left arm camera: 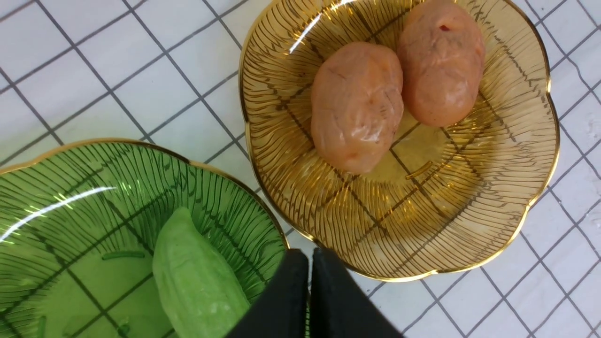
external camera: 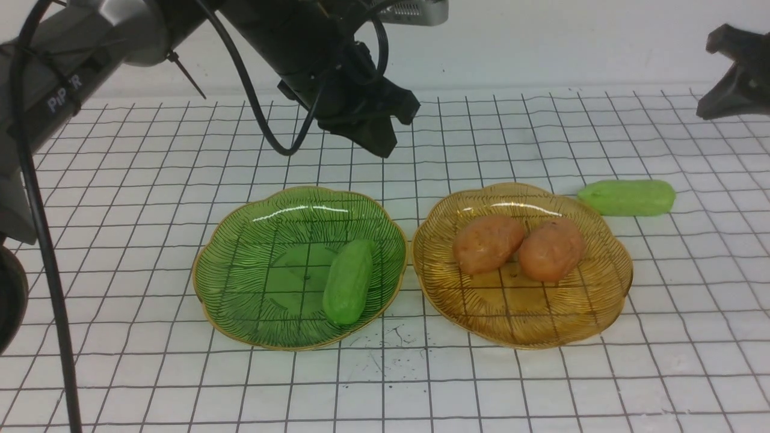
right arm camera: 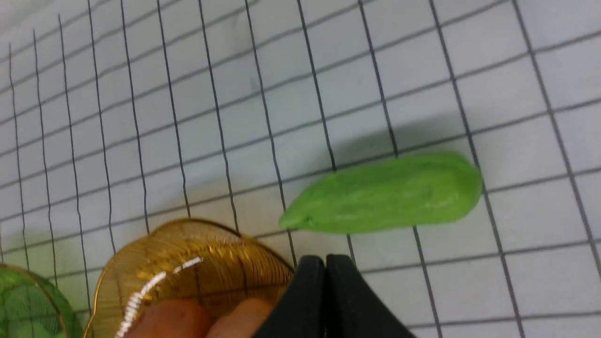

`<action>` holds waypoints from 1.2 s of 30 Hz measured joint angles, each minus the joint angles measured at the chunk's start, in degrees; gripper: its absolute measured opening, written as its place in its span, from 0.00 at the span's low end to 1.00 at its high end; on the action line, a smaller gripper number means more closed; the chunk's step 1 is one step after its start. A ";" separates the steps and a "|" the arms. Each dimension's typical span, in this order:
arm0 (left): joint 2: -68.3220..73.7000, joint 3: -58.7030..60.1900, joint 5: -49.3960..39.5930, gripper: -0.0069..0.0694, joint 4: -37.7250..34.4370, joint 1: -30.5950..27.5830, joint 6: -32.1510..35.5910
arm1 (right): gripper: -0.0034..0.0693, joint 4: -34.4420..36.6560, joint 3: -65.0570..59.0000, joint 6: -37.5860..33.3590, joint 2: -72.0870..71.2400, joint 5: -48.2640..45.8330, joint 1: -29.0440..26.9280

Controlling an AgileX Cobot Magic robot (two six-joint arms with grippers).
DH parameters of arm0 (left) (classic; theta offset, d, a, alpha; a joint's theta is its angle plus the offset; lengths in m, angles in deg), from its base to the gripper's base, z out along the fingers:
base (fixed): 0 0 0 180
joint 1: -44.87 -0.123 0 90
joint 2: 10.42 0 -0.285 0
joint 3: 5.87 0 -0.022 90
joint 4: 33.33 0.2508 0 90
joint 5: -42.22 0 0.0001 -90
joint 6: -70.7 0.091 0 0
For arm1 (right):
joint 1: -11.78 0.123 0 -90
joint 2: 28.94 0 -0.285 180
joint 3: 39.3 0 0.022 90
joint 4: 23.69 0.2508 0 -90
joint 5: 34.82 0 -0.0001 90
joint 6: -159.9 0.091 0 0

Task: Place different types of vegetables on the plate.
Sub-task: 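Carry the green vegetable from the table to the plate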

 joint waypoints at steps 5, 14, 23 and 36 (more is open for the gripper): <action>-0.13 0.00 0.00 0.08 -0.05 0.00 -0.04 | 0.19 0.18 0.00 2.60 0.19 -2.47 0.00; -0.13 0.00 -0.05 0.08 -0.41 0.00 -0.10 | 0.68 0.25 0.00 15.35 6.30 -2.52 0.00; -0.17 0.00 -0.21 0.08 -0.57 0.00 -0.10 | 0.90 0.85 0.00 26.13 11.99 -2.22 0.00; -0.17 0.00 -0.21 0.08 1.56 0.00 -0.10 | 0.90 2.32 0.00 33.33 15.90 5.13 0.00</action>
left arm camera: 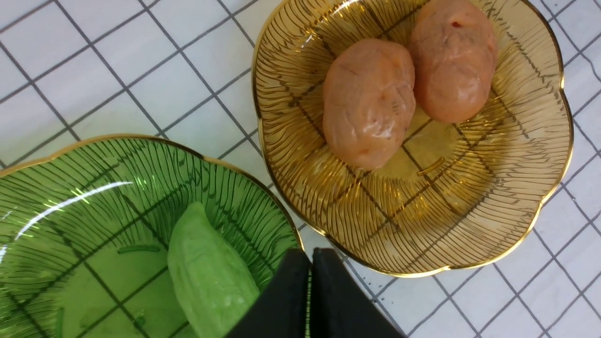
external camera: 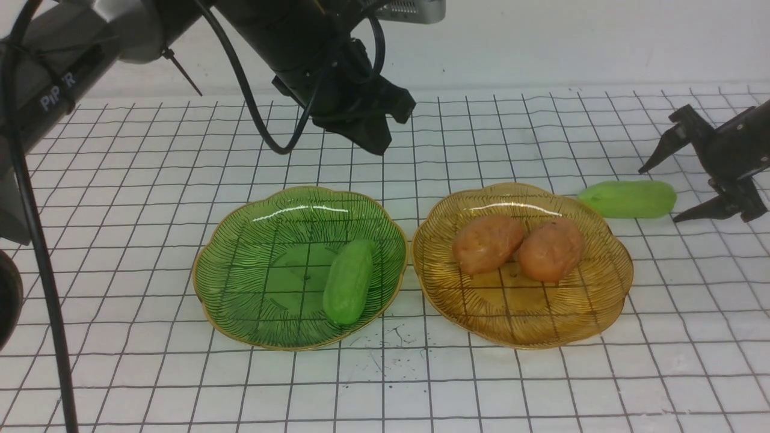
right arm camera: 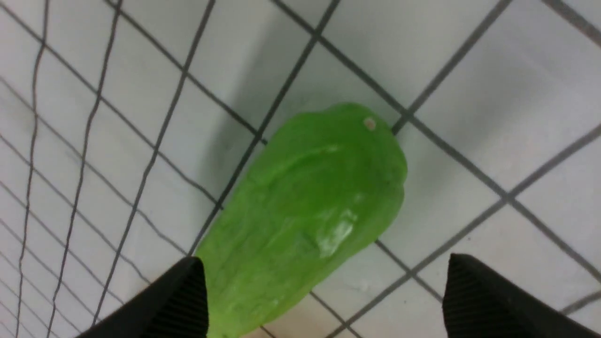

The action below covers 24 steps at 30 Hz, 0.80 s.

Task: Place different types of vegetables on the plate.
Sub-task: 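Carry the green vegetable from the table to the plate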

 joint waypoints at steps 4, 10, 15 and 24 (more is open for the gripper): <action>0.00 0.00 0.00 0.08 0.00 0.00 0.00 | 0.89 0.03 0.00 0.26 1.05 1.22 -0.06; 0.00 0.00 0.00 0.08 0.00 0.00 0.00 | 0.88 -0.03 0.00 0.31 2.07 3.97 -0.06; 0.00 0.00 0.00 0.08 0.00 0.00 -0.06 | 0.85 0.83 0.06 0.47 3.13 5.60 -0.12; 0.00 0.00 0.00 0.08 0.00 0.00 -0.12 | 0.62 1.34 0.12 -1.20 3.11 7.45 -0.12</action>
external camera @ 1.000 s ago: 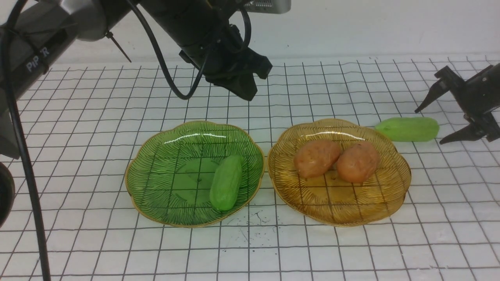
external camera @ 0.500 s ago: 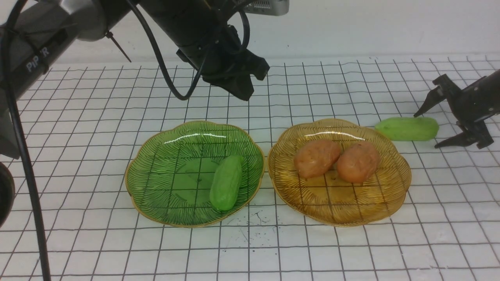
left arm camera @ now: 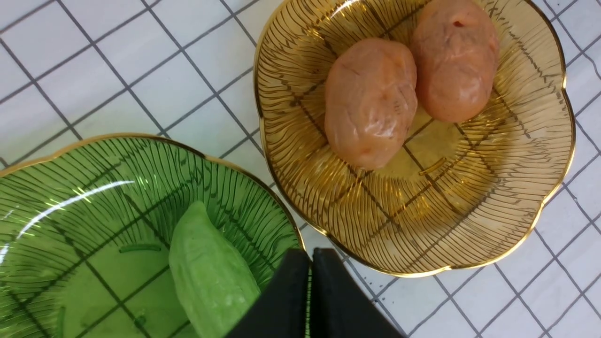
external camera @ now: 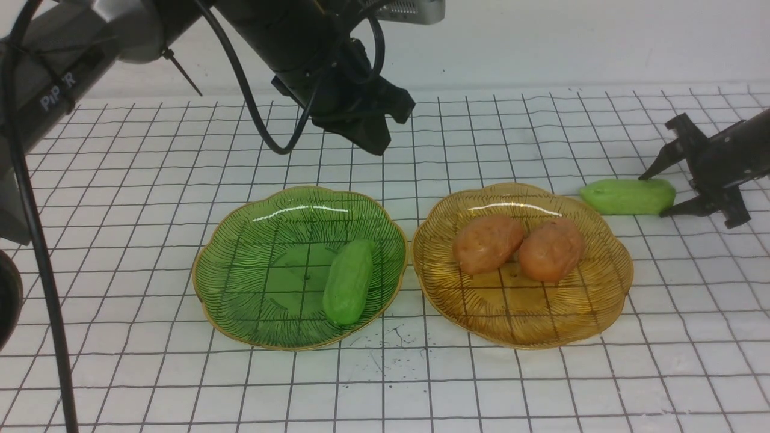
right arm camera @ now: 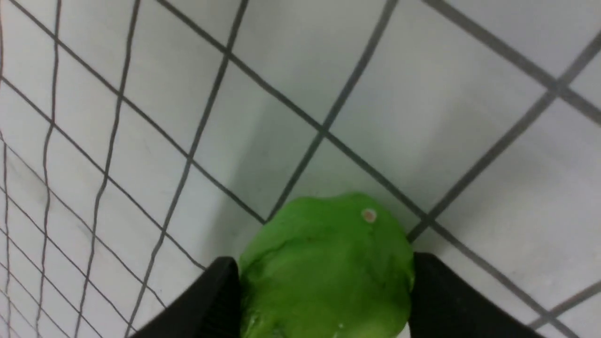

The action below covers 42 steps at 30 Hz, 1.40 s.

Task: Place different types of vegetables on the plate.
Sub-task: 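Carry the green vegetable from the table to the plate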

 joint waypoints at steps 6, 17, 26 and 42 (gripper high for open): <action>-0.22 0.00 -0.02 0.08 0.61 0.00 -0.01 | 0.62 -1.54 -0.05 -1.71 -4.81 5.93 -0.06; -9.73 0.00 -0.53 0.08 11.98 -2.62 -2.32 | 0.62 4.50 -0.05 -26.02 -23.03 4.23 5.91; -20.21 0.00 -0.84 0.08 8.97 -13.10 -4.83 | 0.62 5.27 -0.05 -32.24 -23.95 -2.86 25.62; -35.93 14.08 -1.87 0.08 6.01 -15.41 -3.36 | 0.65 1.80 -0.10 -31.52 -9.29 21.18 50.42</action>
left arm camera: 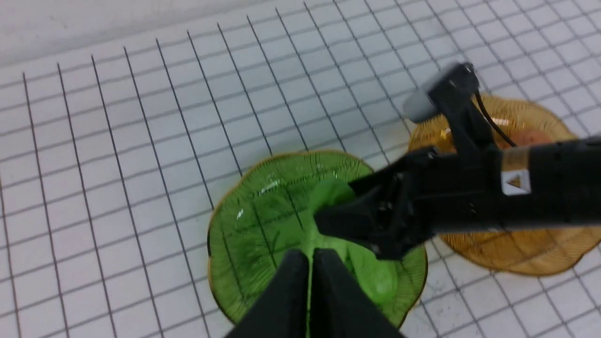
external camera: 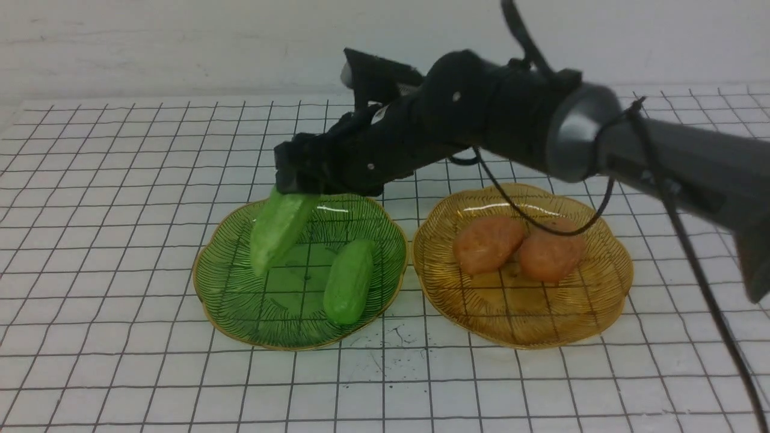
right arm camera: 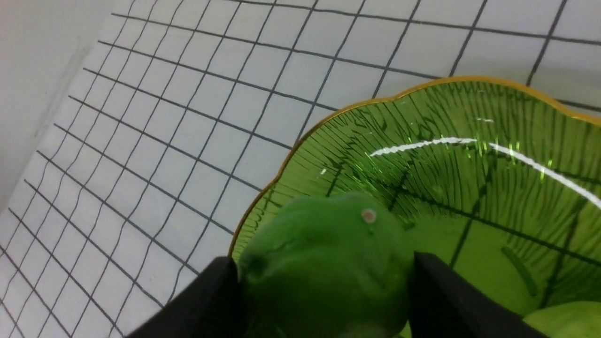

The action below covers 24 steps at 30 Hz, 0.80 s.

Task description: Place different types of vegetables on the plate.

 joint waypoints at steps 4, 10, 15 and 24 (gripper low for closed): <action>-0.90 2.13 -0.15 0.08 0.62 0.00 0.52 | 0.74 0.59 0.00 -0.01 2.12 1.02 0.36; -1.68 3.79 -0.14 0.08 0.85 0.00 0.68 | 0.87 0.23 0.00 -0.31 2.44 -0.39 0.25; -2.97 3.87 -0.14 0.08 1.15 0.00 1.02 | 0.79 -5.10 -0.34 -1.52 -4.61 -6.88 -3.07; -11.85 7.60 -0.14 0.08 1.35 0.00 1.02 | 0.11 -30.33 -0.34 4.60 -31.13 -22.86 -14.97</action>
